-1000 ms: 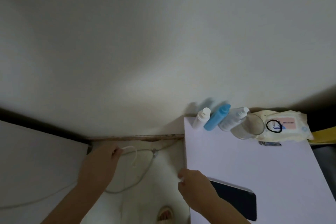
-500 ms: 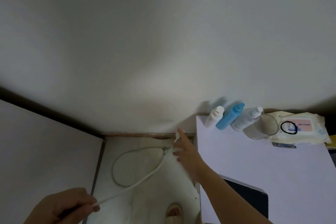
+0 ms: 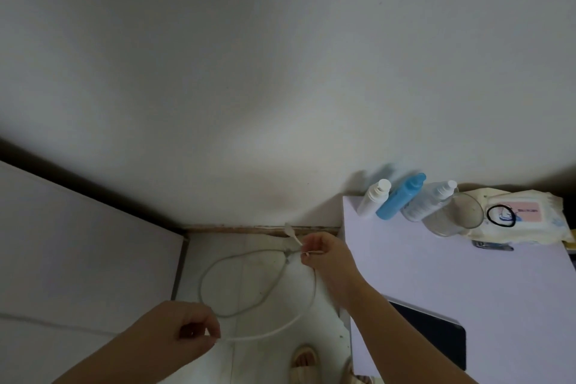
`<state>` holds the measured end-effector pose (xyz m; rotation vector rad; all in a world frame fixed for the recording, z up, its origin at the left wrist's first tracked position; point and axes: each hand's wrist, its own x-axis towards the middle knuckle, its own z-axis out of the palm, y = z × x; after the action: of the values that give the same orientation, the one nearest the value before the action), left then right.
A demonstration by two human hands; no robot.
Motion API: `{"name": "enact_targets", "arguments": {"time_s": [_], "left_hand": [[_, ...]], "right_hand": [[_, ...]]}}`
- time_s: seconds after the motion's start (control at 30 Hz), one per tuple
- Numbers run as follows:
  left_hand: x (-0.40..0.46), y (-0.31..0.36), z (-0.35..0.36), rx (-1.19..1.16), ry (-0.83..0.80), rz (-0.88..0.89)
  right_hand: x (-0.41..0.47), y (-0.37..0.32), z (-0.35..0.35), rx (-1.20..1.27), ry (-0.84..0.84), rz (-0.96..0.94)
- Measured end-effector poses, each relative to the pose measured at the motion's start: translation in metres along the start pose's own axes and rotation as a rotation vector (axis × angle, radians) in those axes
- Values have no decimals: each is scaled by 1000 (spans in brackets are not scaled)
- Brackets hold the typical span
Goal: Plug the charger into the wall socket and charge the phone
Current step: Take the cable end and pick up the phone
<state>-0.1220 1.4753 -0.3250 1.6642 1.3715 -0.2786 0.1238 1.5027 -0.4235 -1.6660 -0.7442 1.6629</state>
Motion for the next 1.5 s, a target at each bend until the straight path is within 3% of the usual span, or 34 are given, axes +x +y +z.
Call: {"name": "enact_targets", "arguments": {"time_s": [0.13,0.2,0.3,0.5,0.57,0.67,0.73,0.83,0.93,0.97,1.03,1.1,1.17,1.37,1.5], "left_hand": [[27,6,-2,-27,-125,-67],[51,18,2,-141,-74,-95],[93,39,12,-501,87,-196],[161,81,37,-1174,-75,-424],[175,87,45,-1345,-16,-447],[191,89,54,-1412,178,-419],[198,88,56,-1450,212,-410],[202,91,59,-1382,179,-368],[193,104,64,-1204,126,-308],[190,108,67,-1125,115,-301],[184,114,74,-962,109,-275],[179,117,83,-861,91,-222],[175,119,92,-803,50,-187],[170,125,114,-724,22,-110],[162,131,119,-705,15,-21]], "right_hand": [[-11,-8,2,-91,33,-98],[-19,-7,7,-122,48,-152],[-34,-3,19,-247,89,-260],[-66,15,32,-417,12,-455],[-68,26,26,-444,17,-486],[-70,40,16,-456,35,-506],[-75,47,10,-443,0,-515],[-80,51,-8,-349,-58,-415],[-71,65,-43,-354,156,-370],[-66,73,-59,-469,238,-338],[-55,93,-93,-779,333,-104],[-50,115,-122,-1084,316,153],[-48,132,-139,-1255,258,278],[-39,138,-153,-1459,174,236],[-35,127,-156,-1459,125,298]]}}
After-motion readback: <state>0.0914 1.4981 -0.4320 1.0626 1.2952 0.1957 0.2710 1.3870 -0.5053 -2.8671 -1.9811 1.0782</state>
